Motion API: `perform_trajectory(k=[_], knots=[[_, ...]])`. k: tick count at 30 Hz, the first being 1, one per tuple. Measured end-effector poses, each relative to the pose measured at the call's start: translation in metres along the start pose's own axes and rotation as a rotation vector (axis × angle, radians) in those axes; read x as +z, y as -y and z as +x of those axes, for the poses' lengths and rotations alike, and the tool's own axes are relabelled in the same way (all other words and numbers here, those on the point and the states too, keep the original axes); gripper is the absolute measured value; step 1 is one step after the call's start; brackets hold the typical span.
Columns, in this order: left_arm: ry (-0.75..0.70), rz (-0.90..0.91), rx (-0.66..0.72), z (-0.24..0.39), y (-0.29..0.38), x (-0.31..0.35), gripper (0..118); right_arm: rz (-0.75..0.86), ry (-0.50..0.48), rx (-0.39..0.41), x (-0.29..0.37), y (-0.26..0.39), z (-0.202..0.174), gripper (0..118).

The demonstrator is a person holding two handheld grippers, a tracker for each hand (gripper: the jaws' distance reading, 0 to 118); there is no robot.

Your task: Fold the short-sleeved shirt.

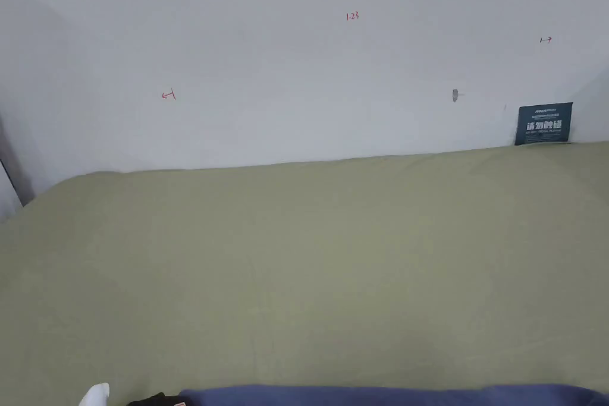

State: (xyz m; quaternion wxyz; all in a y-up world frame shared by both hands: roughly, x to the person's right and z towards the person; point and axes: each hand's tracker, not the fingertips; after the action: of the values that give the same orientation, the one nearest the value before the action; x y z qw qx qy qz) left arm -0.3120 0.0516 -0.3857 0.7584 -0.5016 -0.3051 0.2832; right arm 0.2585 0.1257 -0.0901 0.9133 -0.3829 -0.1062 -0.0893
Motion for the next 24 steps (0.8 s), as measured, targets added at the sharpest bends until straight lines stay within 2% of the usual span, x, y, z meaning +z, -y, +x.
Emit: perform_trajectory(k=[1, 3, 4, 6, 7, 8, 9, 10, 11, 13, 14, 15, 16, 19, 24], knots=[[0.055, 0.055, -0.044, 0.008, 0.000, 0.008, 118, -0.001, -0.006, -0.001, -0.001, 0.000, 0.000, 0], [0.135, 0.036, 0.026, 0.015, -0.001, 0.015, 118, -0.005, -0.014, -0.004, -0.005, 0.002, -0.001, 0], [0.176, -0.018, 0.071, -0.016, 0.008, -0.021, 118, -0.011, -0.020, -0.004, -0.007, 0.003, -0.002, 0], [0.159, -0.001, 0.025, -0.012, 0.015, -0.012, 117, -0.033, -0.037, 0.005, -0.013, 0.004, -0.006, 0], [0.155, -0.009, 0.016, -0.010, 0.017, -0.008, 113, -0.042, -0.041, 0.013, -0.013, 0.005, -0.009, 0], [0.167, -0.022, 0.016, 0.000, 0.004, -0.030, 97, -0.046, -0.039, 0.021, -0.015, 0.006, -0.011, 0], [0.201, -0.046, 0.025, 0.001, 0.005, -0.030, 71, -0.049, -0.043, 0.031, -0.016, 0.007, -0.013, 0], [0.207, -0.062, 0.031, 0.003, 0.005, -0.032, 29, -0.053, -0.045, 0.037, -0.016, 0.007, -0.015, 0], [0.161, -0.072, 0.014, 0.006, 0.006, -0.035, 8, -0.058, -0.048, 0.042, -0.017, 0.008, -0.017, 0], [-0.027, -0.080, -0.086, 0.003, 0.002, -0.043, 8, -0.061, -0.053, 0.045, -0.018, 0.009, -0.018, 0], [-0.053, -0.073, -0.074, 0.003, 0.002, -0.041, 8, -0.064, -0.053, 0.045, -0.018, 0.009, -0.019, 0], [0.015, -0.057, -0.044, 0.008, 0.004, -0.040, 8, -0.066, -0.056, 0.046, -0.018, 0.010, -0.019, 0], [0.022, -0.024, -0.052, 0.017, 0.004, -0.036, 8, -0.065, -0.058, 0.045, -0.018, 0.010, -0.019, 0], [0.095, 0.020, -0.131, 0.051, 0.001, -0.021, 8, -0.064, -0.066, 0.034, -0.017, 0.011, -0.017, 0], [0.225, 0.025, -0.285, 0.148, 0.022, -0.024, 8, -0.068, -0.065, -0.004, -0.019, 0.011, -0.011, 0]])
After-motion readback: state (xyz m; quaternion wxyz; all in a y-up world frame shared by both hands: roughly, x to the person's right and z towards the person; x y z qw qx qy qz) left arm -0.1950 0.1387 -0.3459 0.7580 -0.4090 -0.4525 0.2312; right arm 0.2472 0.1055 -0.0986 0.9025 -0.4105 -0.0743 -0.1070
